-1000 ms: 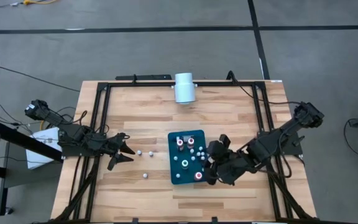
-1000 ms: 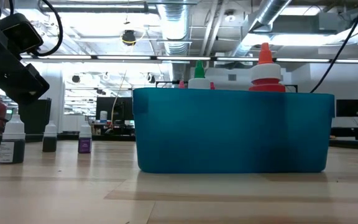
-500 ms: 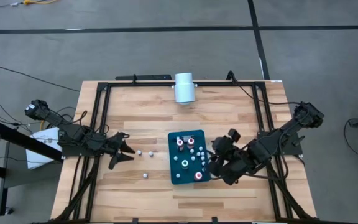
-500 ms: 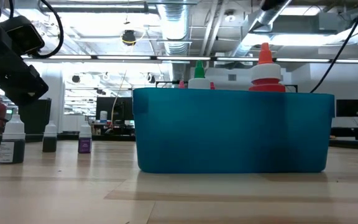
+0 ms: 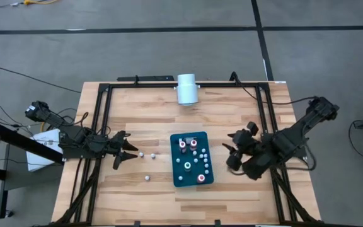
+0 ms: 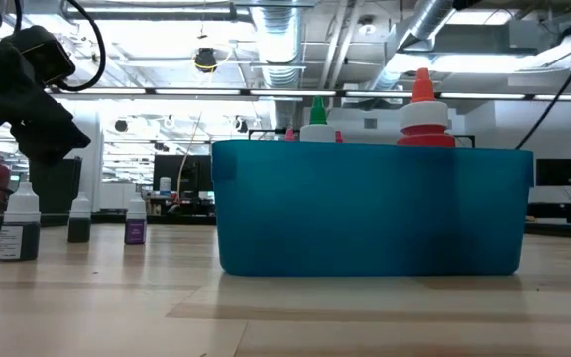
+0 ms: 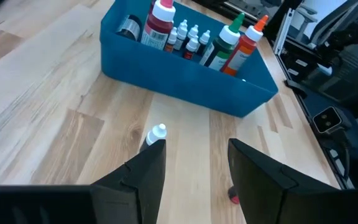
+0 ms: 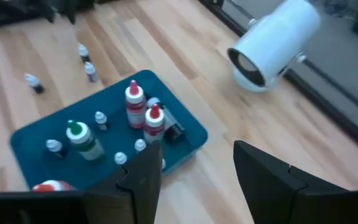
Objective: Pick & Place food coloring
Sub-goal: Put the small green food coloring bottle into the blue bin
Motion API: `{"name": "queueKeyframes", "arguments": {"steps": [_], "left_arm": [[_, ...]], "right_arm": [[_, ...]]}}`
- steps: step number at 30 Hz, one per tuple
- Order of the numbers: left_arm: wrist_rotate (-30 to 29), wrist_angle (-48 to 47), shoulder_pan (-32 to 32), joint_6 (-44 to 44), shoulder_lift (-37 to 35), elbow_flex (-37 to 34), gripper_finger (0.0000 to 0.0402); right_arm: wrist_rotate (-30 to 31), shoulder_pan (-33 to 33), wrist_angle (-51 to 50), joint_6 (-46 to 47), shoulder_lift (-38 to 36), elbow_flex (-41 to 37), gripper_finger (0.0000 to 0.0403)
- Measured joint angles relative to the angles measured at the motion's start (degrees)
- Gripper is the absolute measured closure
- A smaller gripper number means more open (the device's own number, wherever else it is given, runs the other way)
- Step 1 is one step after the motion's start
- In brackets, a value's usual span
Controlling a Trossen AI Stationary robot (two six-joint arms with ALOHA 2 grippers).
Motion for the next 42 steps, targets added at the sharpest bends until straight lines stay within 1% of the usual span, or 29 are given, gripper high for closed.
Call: {"name": "queueKeyframes", "arguments": {"steps": [4, 8, 11, 16, 20, 24, 31, 42], "left_arm": [[0.02, 0.0, -0.02, 0.0, 0.02, 0.0, 0.0236], [-0.24, 0.05, 0.0, 0.0, 0.0, 0.02, 0.0236], [-0.26, 0.09, 0.0, 0.02, 0.0, 0.02, 0.0236], [-0.26, 0.14, -0.01, -0.71, 0.02, 0.01, 0.0236], [-0.31, 0.19, 0.0, -4.84, 0.01, 0.01, 0.0236], [-1.26, -0.74, -0.01, -5.86, 0.0, 0.01, 0.0236], [-5.1, -6.48, 0.0, -6.69, 0.02, 0.02, 0.0236], [-4.52, -7.39, 0.0, -3.85, 0.14, 0.11, 0.0236]], "right_arm": [[-0.49, 0.48, 7.82, -2.48, -7.24, -7.48, 0.0215], [-1.23, 0.47, 17.44, -7.67, -12.63, -14.48, 0.0214], [-1.58, 0.31, 25.33, -9.04, -16.18, -20.37, 0.0216], [-2.84, 0.34, 36.87, -10.23, -19.33, -28.46, 0.0218], [-2.83, 0.31, 42.61, -10.56, -19.43, -31.46, 0.0216], [-2.82, 0.23, 44.42, -10.58, -18.58, -32.3, 0.0216], [-2.81, 0.2, 44.85, -10.03, -16.86, -32.3, 0.0218], [-2.8, 0.2, 44.83, -9.04, -16.84, -32.3, 0.0219]]}}
